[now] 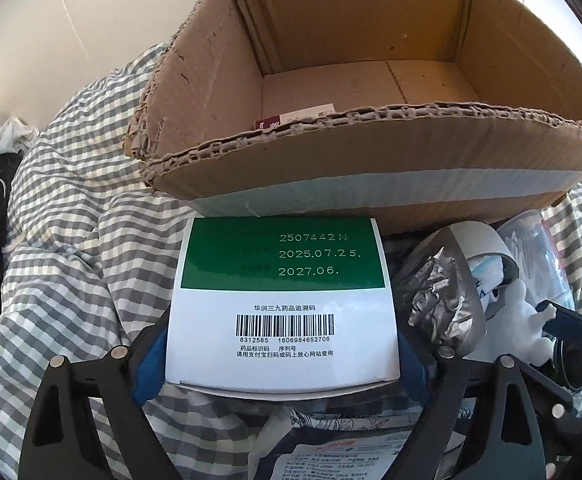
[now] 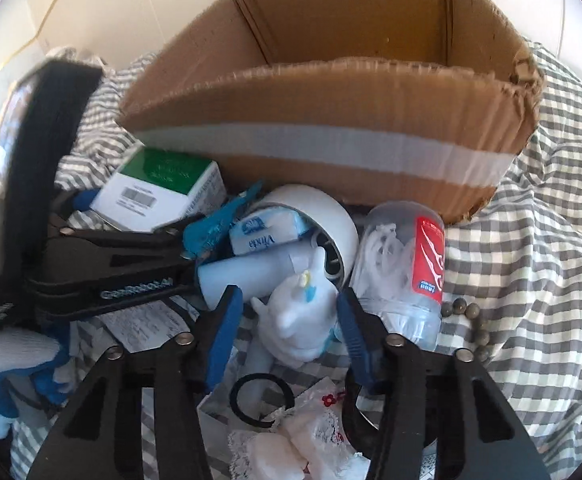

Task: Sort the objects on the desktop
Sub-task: 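Grasp white-green medicine box with left tool while right tool grasps white plush toy, then carry both held items over the cardboard box and release them inside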

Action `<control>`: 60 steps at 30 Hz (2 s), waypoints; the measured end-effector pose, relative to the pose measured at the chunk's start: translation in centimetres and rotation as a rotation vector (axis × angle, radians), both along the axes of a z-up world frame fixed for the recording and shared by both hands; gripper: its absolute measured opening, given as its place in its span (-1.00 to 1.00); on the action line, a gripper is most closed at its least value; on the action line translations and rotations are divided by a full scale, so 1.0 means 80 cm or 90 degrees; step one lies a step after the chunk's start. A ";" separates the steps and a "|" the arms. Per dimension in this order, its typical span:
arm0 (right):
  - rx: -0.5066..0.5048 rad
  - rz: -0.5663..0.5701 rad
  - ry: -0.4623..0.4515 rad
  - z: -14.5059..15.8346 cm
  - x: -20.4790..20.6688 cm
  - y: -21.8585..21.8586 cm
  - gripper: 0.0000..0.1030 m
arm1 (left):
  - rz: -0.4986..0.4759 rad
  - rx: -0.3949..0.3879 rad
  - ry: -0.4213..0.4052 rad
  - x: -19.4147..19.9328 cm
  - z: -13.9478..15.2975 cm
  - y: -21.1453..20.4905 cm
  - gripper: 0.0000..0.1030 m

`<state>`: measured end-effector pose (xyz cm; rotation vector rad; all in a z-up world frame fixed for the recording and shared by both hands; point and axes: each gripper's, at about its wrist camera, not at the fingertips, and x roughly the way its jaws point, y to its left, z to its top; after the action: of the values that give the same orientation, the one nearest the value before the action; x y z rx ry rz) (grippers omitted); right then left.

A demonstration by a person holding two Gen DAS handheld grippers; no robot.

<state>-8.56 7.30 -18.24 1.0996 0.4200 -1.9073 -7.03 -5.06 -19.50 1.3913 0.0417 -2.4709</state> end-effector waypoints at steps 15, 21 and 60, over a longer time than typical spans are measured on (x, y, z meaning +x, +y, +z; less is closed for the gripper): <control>0.023 -0.023 -0.079 -0.036 -0.013 0.000 0.10 | -0.020 -0.014 0.023 0.012 0.008 0.012 0.80; -0.027 -0.033 -0.077 -0.013 -0.010 0.021 0.09 | -0.028 -0.021 0.047 0.023 0.023 0.014 0.80; -0.266 -0.072 0.245 0.252 0.015 0.055 0.09 | -0.001 0.003 0.357 0.082 0.253 -0.008 0.80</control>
<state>-7.35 11.70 1.90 0.4923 0.1541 -2.1861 -0.43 -5.69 0.77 0.6591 0.1667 -2.7781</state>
